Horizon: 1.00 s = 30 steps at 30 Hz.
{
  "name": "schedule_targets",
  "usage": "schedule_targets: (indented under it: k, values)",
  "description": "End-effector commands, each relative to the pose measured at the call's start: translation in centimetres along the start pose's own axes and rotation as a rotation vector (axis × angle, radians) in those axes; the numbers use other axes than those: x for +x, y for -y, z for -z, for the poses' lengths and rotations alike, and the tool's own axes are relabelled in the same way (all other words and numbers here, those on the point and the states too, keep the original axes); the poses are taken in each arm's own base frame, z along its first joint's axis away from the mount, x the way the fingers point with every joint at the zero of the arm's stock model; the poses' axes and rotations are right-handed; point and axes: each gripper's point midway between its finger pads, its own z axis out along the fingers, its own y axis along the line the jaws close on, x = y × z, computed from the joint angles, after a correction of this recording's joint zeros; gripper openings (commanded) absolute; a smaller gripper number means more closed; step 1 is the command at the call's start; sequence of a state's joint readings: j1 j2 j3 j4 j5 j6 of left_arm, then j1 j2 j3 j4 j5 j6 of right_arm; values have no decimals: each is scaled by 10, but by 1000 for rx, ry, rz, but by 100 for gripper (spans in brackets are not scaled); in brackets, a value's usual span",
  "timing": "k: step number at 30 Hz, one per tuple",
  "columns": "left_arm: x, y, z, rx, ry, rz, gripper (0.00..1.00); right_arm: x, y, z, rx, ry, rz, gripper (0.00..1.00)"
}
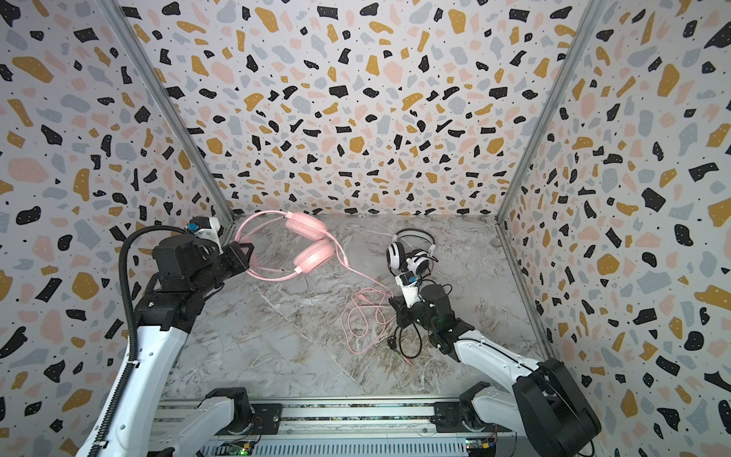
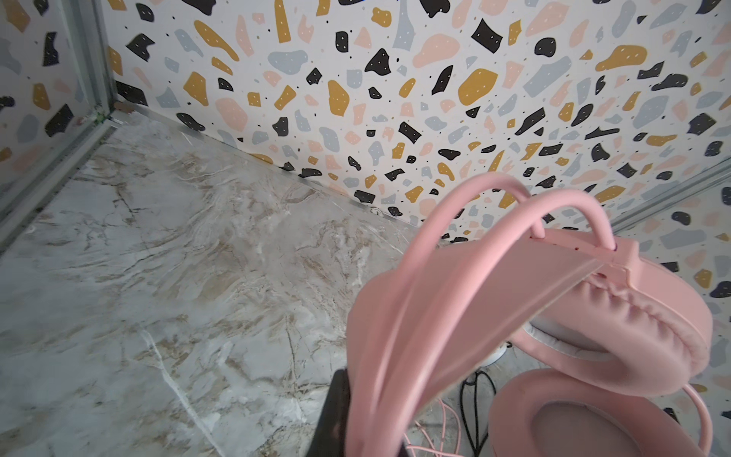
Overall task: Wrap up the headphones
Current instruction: 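Pull the pink cable toward the robot with the right gripper while left holds headset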
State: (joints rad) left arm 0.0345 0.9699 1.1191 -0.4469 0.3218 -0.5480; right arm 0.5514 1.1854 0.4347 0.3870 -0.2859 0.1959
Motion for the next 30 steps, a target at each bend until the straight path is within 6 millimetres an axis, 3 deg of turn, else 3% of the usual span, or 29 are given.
schedule_targets:
  k: [1,7,11,16,21,24,30]
  values:
    - [-36,42,10,212,99,60,0,2,-12,-3,-4,-10,22,0]
    - [-52,53,21,279,194,117,0,17,-46,-22,-98,-43,12,0]
    - [-48,50,26,246,185,88,0,16,-42,-38,-77,-58,3,0]
    - [-35,48,25,232,117,79,0,0,-32,-64,-45,-77,6,0]
    - [-32,40,28,207,147,116,0,-5,-48,-84,-82,-102,24,0]
    - [-35,32,28,147,160,106,0,1,-68,-85,-77,-131,84,0]
    - [-53,17,25,103,271,215,0,25,-90,-64,-69,-164,116,1]
